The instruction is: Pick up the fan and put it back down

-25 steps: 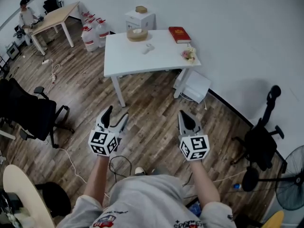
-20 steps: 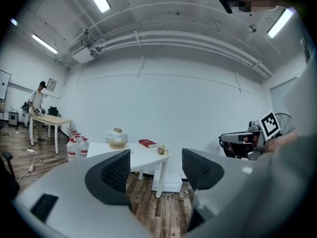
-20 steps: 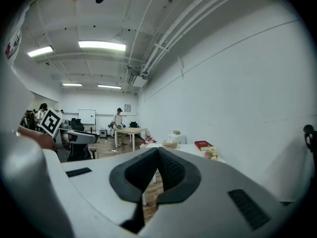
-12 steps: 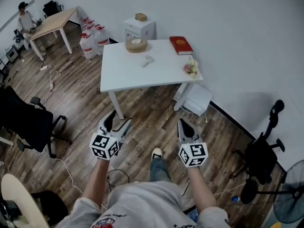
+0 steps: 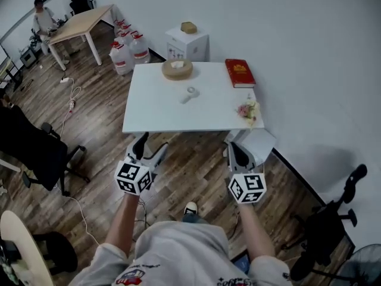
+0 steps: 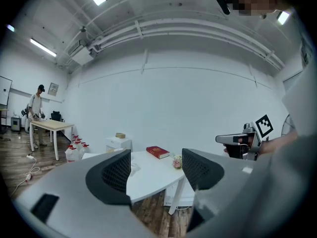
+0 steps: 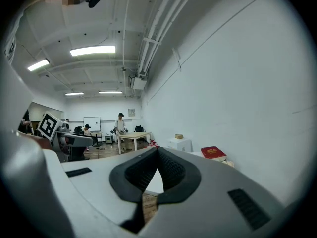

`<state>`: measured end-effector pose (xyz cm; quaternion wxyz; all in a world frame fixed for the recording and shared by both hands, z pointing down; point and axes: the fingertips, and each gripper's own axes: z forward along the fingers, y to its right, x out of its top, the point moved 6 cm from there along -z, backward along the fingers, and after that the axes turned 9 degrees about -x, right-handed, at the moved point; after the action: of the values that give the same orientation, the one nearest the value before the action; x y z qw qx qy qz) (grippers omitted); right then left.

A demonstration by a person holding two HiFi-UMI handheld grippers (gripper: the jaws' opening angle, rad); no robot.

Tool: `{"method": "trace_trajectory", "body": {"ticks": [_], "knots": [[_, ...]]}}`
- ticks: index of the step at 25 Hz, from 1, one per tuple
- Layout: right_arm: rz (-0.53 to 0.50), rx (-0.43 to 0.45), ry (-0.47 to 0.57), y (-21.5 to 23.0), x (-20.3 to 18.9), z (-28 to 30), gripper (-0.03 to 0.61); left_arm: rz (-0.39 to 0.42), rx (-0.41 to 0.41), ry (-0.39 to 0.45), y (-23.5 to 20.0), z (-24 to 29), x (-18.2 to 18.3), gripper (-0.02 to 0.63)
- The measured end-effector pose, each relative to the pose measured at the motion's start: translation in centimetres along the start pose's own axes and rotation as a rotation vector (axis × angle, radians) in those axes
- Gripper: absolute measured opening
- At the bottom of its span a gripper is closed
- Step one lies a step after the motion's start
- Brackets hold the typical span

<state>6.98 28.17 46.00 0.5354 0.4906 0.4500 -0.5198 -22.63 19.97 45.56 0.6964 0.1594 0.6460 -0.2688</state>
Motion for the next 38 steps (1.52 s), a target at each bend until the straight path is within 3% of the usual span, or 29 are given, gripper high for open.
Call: {"method": "trace_trajectory", "body": {"ticks": [12,29,38], "knots": [[0.028,0.064,-0.028,5.0,0.1,14.1,-0.009,0.006,0.054,-0.027,-7.6,10.6,1.2,0.313],[0.0,-0.017,-0.07,10.3,2.6,38.5,-0.009,-0.001,-0.057,-0.096,-25.7,31.7,3.2,0.313],[-0.012,-0.005,-0.065,13.6,4.0,45.2,-0.009,-0.018,-0.063,-0.101,-29.0,38.5,4.4,0.312]]}}
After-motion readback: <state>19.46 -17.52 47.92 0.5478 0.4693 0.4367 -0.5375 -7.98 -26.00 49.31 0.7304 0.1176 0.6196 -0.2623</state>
